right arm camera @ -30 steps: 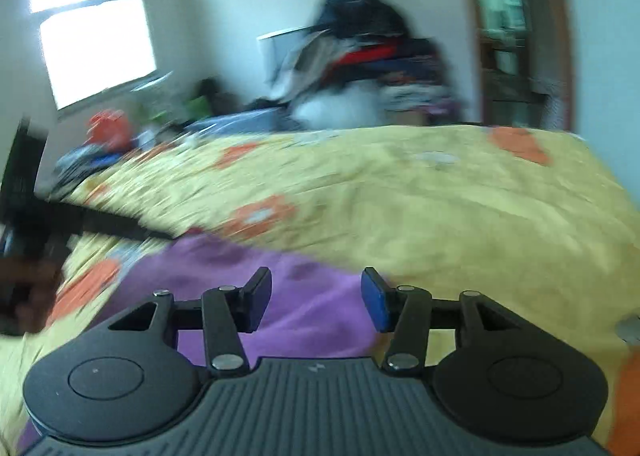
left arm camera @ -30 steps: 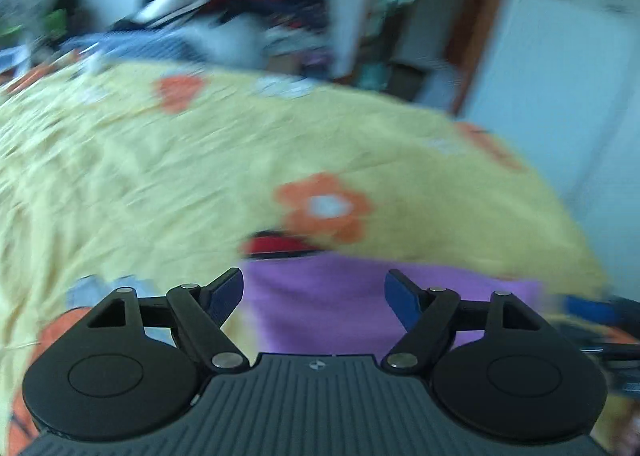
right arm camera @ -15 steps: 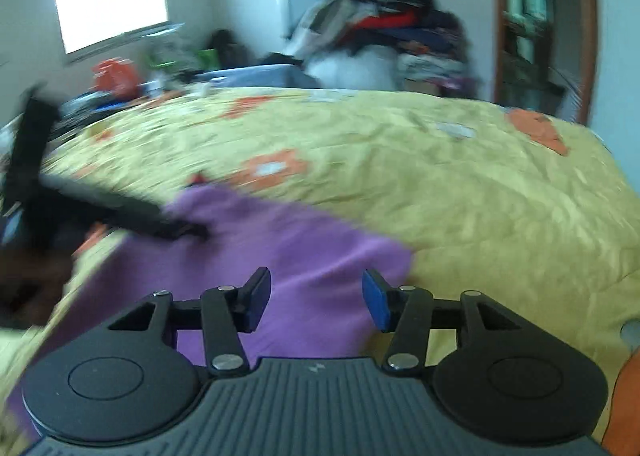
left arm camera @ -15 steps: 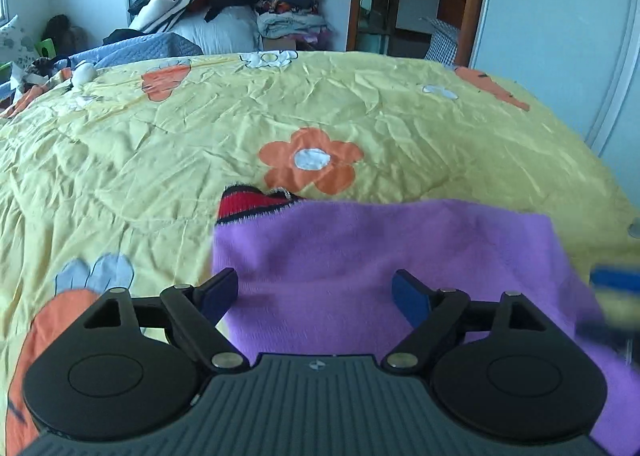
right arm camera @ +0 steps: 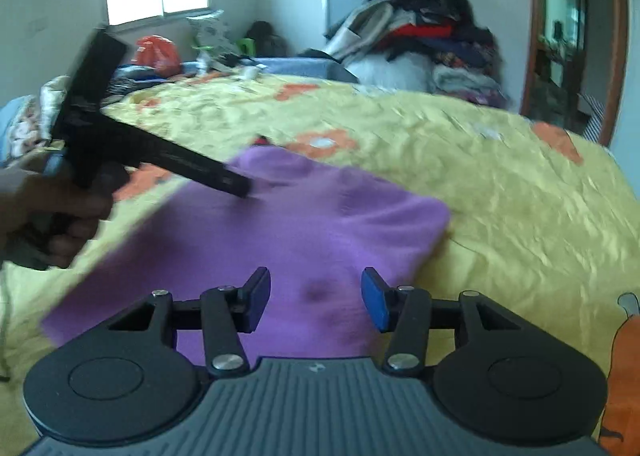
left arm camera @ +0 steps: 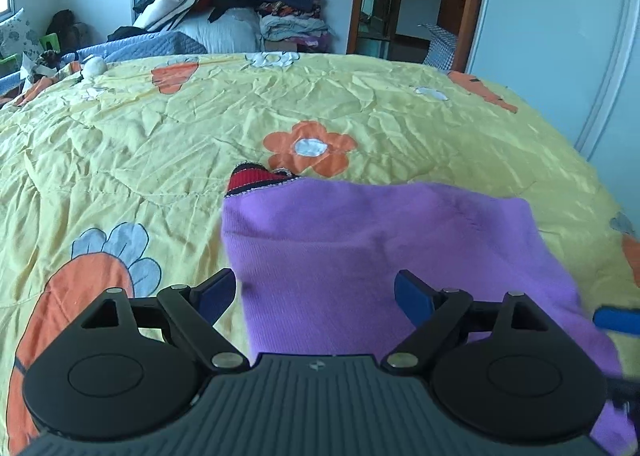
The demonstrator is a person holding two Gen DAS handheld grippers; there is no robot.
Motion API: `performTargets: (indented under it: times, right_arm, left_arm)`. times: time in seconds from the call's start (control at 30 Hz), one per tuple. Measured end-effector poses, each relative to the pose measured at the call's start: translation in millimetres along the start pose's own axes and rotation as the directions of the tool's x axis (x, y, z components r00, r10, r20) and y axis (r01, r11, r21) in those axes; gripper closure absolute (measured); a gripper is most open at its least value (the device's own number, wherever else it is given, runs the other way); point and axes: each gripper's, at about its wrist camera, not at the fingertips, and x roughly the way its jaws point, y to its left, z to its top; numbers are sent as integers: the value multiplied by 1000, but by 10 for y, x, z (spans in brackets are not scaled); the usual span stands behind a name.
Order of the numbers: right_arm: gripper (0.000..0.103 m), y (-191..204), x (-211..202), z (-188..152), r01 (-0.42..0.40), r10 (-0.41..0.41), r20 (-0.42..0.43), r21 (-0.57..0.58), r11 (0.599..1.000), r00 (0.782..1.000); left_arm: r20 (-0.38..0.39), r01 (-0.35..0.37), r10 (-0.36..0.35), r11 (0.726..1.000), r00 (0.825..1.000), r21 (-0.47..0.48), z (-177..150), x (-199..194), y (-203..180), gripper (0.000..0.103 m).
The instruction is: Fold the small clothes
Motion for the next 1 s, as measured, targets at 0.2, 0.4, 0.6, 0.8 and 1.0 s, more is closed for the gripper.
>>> performTargets:
  times: [0.2, 0.4, 0.6, 0.8, 1.0]
  right_arm:
    - [50, 391, -161, -248, -24, 22, -29, -57, 998, 999]
    - [47, 160, -360, -550, 38, -37, -40, 39, 998, 999]
    - [46, 327, -563, -509, 38, -38, 48, -1, 999, 998]
    - [50, 271, -393, -692, 54, -60, -64, -83, 995, 996]
    - [50, 81, -521, -389, 66, -66, 14, -1, 998, 998]
  left_arm:
    - [-1, 25, -25, 999, 1000, 25, -217, -237, -120, 16]
    - [-15, 57, -57, 998, 998, 29, -564, -498, -175, 16]
    - [37, 122, -128, 983, 991, 137, -1040, -931, -479, 14]
    - [14, 113, -120, 963, 993, 245, -1444, -924, -636, 12]
    - [-13, 134, -134, 964, 991, 230, -1448, -925, -533, 9]
